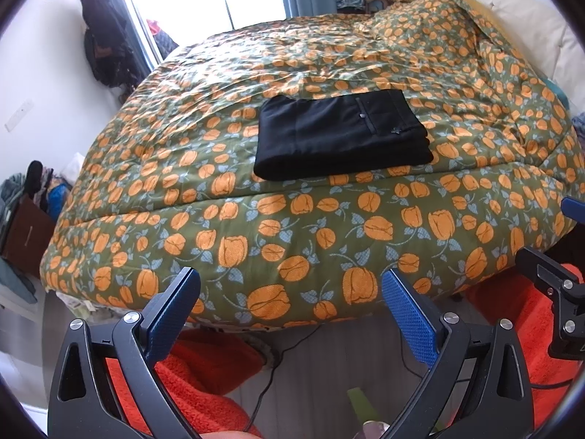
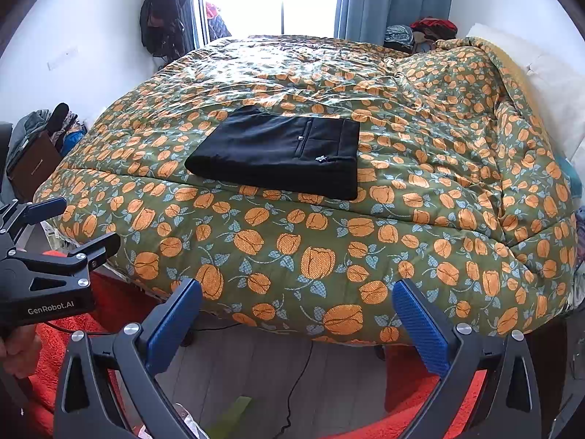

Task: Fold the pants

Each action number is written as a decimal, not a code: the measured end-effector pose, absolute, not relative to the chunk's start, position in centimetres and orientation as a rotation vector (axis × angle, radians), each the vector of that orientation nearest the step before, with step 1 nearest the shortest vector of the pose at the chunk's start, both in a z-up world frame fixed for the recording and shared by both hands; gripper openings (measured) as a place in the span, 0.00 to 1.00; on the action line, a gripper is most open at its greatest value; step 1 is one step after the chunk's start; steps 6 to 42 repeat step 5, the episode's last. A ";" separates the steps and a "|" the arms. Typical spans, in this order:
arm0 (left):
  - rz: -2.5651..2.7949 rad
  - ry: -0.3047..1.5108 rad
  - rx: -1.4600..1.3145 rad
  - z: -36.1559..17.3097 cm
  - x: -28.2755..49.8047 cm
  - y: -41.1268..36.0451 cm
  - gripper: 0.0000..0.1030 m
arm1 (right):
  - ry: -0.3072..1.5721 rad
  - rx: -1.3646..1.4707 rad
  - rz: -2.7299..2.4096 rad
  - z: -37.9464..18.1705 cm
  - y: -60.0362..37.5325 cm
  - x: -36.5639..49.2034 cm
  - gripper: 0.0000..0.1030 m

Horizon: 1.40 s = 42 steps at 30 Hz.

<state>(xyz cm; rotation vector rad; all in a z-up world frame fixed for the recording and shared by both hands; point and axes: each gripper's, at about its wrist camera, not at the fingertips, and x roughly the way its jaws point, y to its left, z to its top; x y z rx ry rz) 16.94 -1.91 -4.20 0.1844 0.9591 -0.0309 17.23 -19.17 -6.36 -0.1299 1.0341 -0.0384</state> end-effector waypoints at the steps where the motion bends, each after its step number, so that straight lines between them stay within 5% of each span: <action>1: -0.033 0.962 0.179 -4.2 17.0 -1.9 0.97 | 1.035 -0.130 -0.039 -6.4 -19.2 17.2 1.00; 42: -0.024 0.962 0.177 -4.3 17.0 -1.9 0.97 | 1.037 -0.127 -0.038 -6.5 -19.2 17.3 1.00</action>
